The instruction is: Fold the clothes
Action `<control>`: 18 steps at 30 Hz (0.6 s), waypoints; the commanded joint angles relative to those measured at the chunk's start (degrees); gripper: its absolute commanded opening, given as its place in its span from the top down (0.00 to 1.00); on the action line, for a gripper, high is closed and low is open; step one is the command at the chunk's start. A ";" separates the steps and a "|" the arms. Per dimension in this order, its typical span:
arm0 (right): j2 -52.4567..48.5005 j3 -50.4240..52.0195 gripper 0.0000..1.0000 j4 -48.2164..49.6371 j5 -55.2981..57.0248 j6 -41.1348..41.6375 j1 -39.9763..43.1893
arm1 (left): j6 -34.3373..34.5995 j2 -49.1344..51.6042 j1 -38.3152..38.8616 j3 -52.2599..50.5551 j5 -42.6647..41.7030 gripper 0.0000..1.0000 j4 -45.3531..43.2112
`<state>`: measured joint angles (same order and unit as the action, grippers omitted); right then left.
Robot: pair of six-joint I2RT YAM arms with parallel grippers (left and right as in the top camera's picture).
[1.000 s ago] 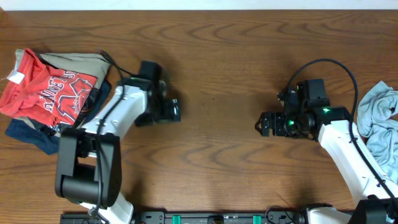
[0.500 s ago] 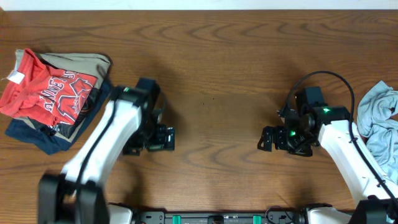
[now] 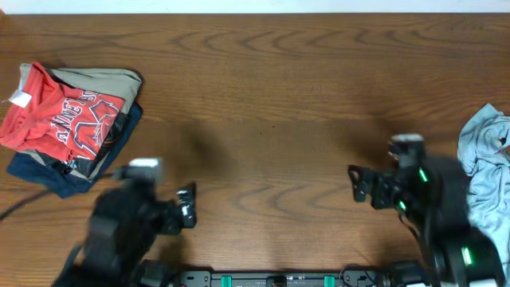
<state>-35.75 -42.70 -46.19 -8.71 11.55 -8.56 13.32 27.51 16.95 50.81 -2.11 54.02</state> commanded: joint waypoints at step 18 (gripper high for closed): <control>17.86 1.95 0.01 -10.40 6.14 0.61 -0.68 | 0.33 -12.66 0.17 -0.94 2.82 0.02 -0.09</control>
<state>-18.00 -41.36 -55.11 -3.11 11.57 -8.91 13.50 14.94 16.95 50.26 0.03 53.80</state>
